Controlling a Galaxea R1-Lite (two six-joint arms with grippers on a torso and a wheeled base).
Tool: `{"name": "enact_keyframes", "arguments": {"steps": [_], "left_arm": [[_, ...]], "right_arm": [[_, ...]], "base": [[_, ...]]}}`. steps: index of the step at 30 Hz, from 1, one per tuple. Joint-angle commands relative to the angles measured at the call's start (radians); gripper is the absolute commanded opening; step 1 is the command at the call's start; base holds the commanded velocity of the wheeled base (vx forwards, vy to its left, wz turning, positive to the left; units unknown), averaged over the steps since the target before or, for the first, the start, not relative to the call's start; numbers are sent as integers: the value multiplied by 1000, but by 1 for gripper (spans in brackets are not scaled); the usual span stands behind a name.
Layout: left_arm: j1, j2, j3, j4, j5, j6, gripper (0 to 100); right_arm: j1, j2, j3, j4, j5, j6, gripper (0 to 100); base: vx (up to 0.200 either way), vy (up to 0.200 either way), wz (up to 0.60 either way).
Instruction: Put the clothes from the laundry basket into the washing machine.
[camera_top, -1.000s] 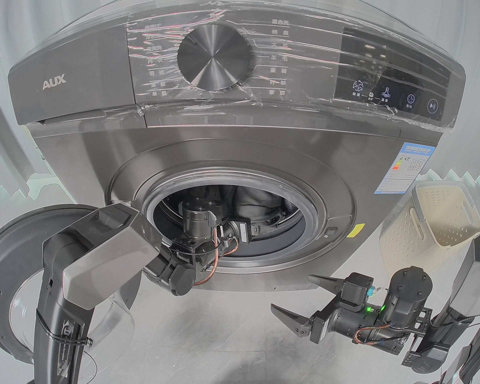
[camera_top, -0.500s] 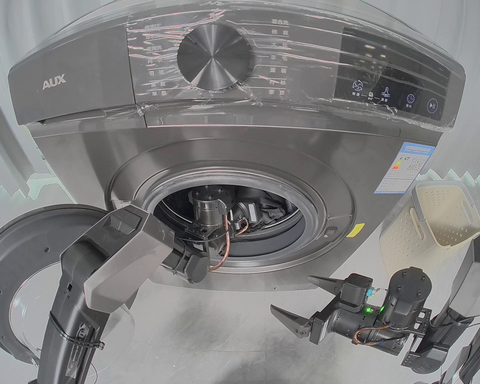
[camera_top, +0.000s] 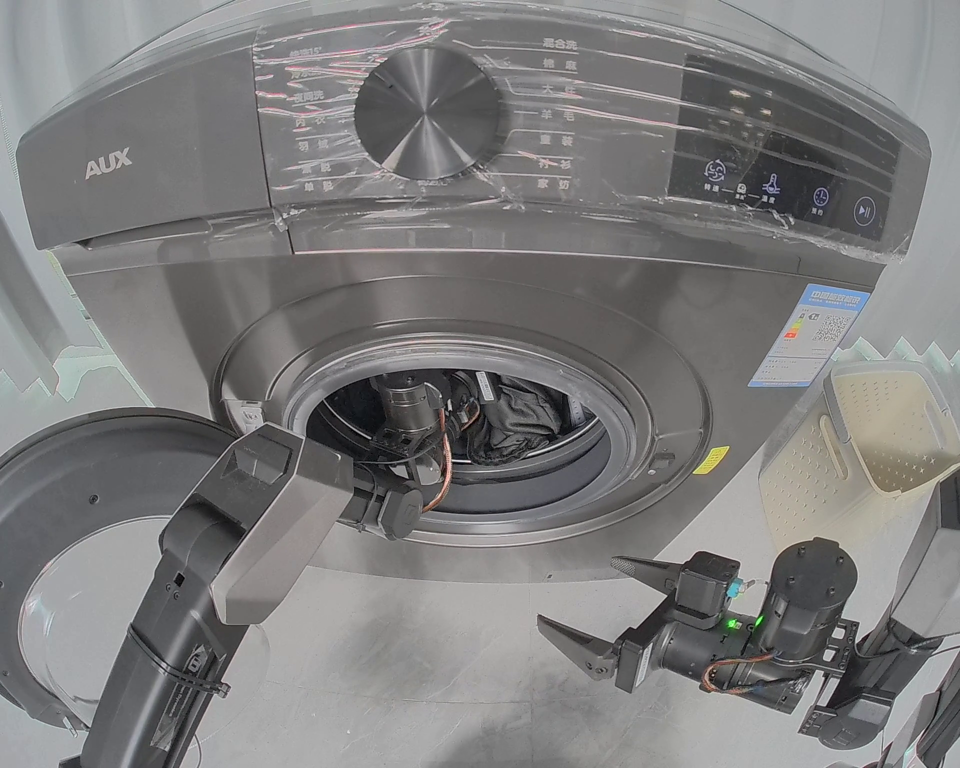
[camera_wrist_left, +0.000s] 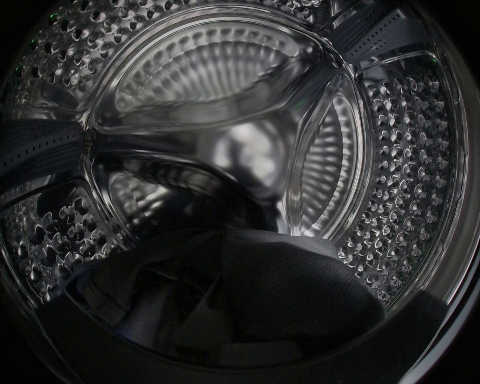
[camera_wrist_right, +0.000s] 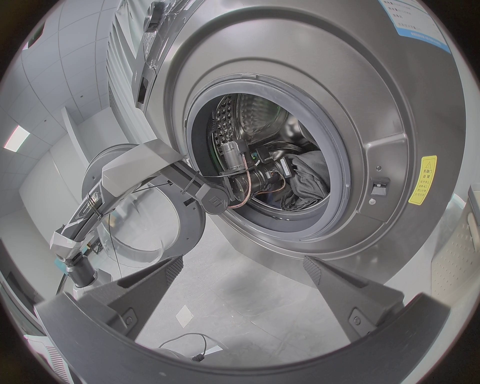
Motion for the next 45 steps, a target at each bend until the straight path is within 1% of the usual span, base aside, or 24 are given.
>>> {"name": "enact_keyframes", "arguments": {"steps": [1, 3, 4, 5, 6, 7, 9, 10, 12, 16, 17, 18, 21, 23, 26, 28, 33, 36, 40, 43, 45], "left_arm": [[2, 15, 9, 1, 1, -1, 100], [2, 7, 30, -1, 1, -4, 100], [-6, -39, 119, -1, -1, -2, 100], [-7, -50, 135, -2, -2, -2, 100], [-12, -106, 213, -5, -12, -4, 100], [-20, -139, 262, -7, -19, -4, 100], [-34, -194, 343, -8, -30, -2, 100], [-34, -203, 356, -8, -33, -2, 100], [-38, -280, 480, -13, -51, 1, 100], [-57, -370, 644, -32, -79, 7, 100], [-57, -373, 650, -33, -81, 7, 100], [-67, -405, 715, -47, -99, 9, 100], [-95, -458, 822, -56, -128, 10, 100], [-110, -482, 873, -61, -151, 21, 100], [-127, -496, 929, -99, -186, 56, 100], [-133, -494, 939, -124, -203, 68, 100], [-132, -470, 882, -139, -211, 68, 100], [-130, -436, 811, -137, -216, 64, 100], [-116, -332, 672, -119, -208, 61, 100], [-106, -280, 620, -99, -209, 61, 100], [-106, -258, 609, -91, -213, 62, 100]], "right_arm": [[0, 6, 0, -1, 0, 0, 100], [0, 6, 1, -1, 0, 0, 100], [0, 6, 1, -1, 0, 0, 100], [0, 6, 1, -1, 0, 0, 100], [0, 6, 1, -1, 0, 0, 100], [0, 6, 0, -1, 0, 0, 100], [0, 6, 1, -1, 0, 0, 100], [0, 6, 1, -1, 0, 0, 100], [0, 5, 1, -1, -1, 0, 100], [-14, 3, 0, -1, -3, 0, 100], [-14, 5, 0, -1, -3, 0, 100], [-21, 3, -5, 1, -3, 0, 100], [-37, 3, -8, 2, -3, 3, 100], [-37, 2, -9, 4, -6, 3, 100], [-35, 2, -9, 4, -8, 3, 100], [-37, 0, -9, 4, -8, 3, 100], [-35, -1, -9, 4, -8, 3, 100], [-37, -1, -11, 4, -8, 3, 100], [-35, 2, -11, 4, -8, 3, 100], [-37, 2, -11, 4, -6, 3, 100], [-37, 3, -9, 4, -6, 3, 100]], "base": [[0, 0, 0], [0, 0, 0], [0, 0, 0], [0, 0, 0], [0, 0, 0], [0, 0, 0], [0, 0, 0], [0, 0, 0], [0, 0, 0], [0, 0, 0], [0, 0, 0], [0, 0, 0], [0, 0, 0], [0, 0, 0], [0, 0, 0], [0, 0, 0], [0, 0, 0], [0, 0, 0], [0, 0, 0], [0, 0, 0], [0, 0, 0]]}}
